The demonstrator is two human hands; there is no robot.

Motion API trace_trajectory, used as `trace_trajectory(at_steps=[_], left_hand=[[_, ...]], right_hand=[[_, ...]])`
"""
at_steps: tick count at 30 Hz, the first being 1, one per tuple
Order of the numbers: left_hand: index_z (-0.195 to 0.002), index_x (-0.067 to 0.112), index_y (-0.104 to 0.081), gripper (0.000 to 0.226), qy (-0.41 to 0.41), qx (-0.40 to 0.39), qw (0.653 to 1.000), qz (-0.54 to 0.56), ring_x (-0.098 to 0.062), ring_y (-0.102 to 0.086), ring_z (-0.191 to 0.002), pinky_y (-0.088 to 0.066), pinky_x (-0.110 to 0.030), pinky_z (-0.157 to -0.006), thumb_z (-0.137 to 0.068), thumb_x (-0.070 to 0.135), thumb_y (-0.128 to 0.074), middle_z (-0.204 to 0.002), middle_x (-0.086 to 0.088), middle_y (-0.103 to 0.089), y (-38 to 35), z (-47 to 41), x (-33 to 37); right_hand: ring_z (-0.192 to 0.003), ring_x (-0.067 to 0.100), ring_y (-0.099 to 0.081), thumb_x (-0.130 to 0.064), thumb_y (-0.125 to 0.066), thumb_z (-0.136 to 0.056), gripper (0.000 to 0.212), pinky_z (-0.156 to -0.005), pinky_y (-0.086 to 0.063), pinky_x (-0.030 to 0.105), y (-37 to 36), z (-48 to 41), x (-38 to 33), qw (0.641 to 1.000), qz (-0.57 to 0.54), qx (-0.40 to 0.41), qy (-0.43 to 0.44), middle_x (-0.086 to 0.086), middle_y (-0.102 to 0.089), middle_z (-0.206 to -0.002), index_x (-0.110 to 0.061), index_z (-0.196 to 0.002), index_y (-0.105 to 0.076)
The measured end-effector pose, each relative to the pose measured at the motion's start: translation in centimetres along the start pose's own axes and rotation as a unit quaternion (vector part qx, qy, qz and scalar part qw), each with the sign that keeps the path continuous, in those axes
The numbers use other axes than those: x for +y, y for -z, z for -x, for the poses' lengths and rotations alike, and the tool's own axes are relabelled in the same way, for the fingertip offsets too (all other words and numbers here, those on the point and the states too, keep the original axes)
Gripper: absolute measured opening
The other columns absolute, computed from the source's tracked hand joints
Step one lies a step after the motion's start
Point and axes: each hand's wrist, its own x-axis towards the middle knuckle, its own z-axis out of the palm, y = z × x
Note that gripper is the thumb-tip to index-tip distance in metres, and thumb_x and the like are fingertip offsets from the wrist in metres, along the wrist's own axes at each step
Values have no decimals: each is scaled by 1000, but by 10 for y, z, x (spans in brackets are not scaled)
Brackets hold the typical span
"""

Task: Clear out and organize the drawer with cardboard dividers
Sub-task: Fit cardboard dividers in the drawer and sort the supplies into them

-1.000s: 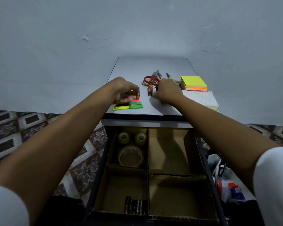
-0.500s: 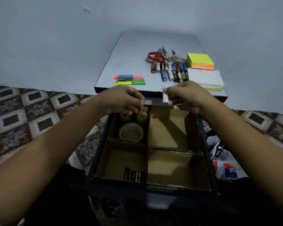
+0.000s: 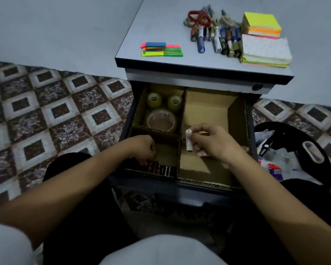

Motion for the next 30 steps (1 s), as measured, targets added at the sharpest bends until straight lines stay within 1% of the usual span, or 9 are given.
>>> trace_trajectory(at_steps=[3, 6, 9, 14, 18, 22, 24, 27, 30], left_hand=[[-84, 2, -63, 12, 8, 6, 999, -43, -26, -68, -76, -56, -33, -69, -90, 8, -55, -76, -10, -66, -6, -2, -1], [-61, 14, -53, 30, 6, 10, 998, -64, -18, -62, -63, -50, -23, -56, -90, 9, -54, -61, 1, -56, -8, 0, 3], [-56, 17, -48, 35, -2, 5, 996, -86, -16, -57, -66, -43, -20, -49, -89, 6, -55, -58, 4, -52, -10, -1, 3], [-59, 18, -44, 33, -12, 6, 988, -152, -19, -52, -71, -38, -27, -61, -88, 6, -54, -63, 2, -47, -14, -3, -1], [-61, 18, -45, 31, -22, 5, 988, -153, -17, -49, -66, -38, -27, -62, -90, 8, -51, -65, 1, -47, -11, -1, 0], [-91, 8, -62, 7, -23, 30, 995, -90, -18, -63, -70, -51, -26, -62, -91, 9, -55, -83, -7, -67, 2, 11, 2], [-110, 11, -59, 18, -30, 64, 996, -46, -18, -65, -74, -55, -27, -67, -93, 11, -54, -92, -9, -68, 13, 21, 4], [-113, 13, -59, 20, -83, 173, 981, 31, -15, -63, -76, -55, -29, -69, -94, 15, -53, -89, -3, -64, 29, 36, 3], [-110, 11, -63, 20, -157, 366, 917, 8, -11, -55, -82, -41, -24, -74, -94, 17, -52, -95, 0, -60, 33, 37, -3]], right_hand=[[-53, 8, -50, -15, -59, -91, 10, -45, -43, 15, -3, 0, 7, 1000, 6, 1, -7, 1, -55, -66, -11, -100, -59], [-52, 7, -51, -15, -60, -91, 11, -47, -44, 16, -5, -1, 11, 1000, 11, 0, -4, 1, -56, -66, -12, -101, -59], [-51, 5, -53, -16, -60, -90, 6, -48, -45, 16, -6, -2, 13, 1000, 10, -5, -3, 1, -57, -66, -14, -96, -60], [-54, 9, -55, -13, -60, -90, 5, -48, -46, 15, -8, -3, 16, 1000, 7, -20, -3, 2, -59, -67, -18, -89, -58], [-60, 14, -59, -10, -58, -90, 5, -48, -47, 15, -12, -3, 14, 999, -1, -37, 8, 4, -61, -72, -14, -89, -56], [-62, 15, -61, -8, -58, -90, 5, -54, -51, 20, -18, -10, 10, 998, 14, -54, 21, 8, -62, -76, -9, -94, -56], [-61, 16, -61, -6, -58, -89, 5, -58, -53, 24, -23, -15, 6, 997, 10, -68, 23, 9, -61, -76, -10, -91, -55], [-62, 14, -61, -5, -58, -89, 8, -60, -55, 23, -33, -21, 0, 994, 31, -95, 41, 8, -60, -76, -12, -91, -53], [-67, 15, -64, -6, -59, -89, 11, -66, -57, 27, -46, -28, 0, 985, 106, -116, 65, 5, -61, -79, -12, -96, -54]])
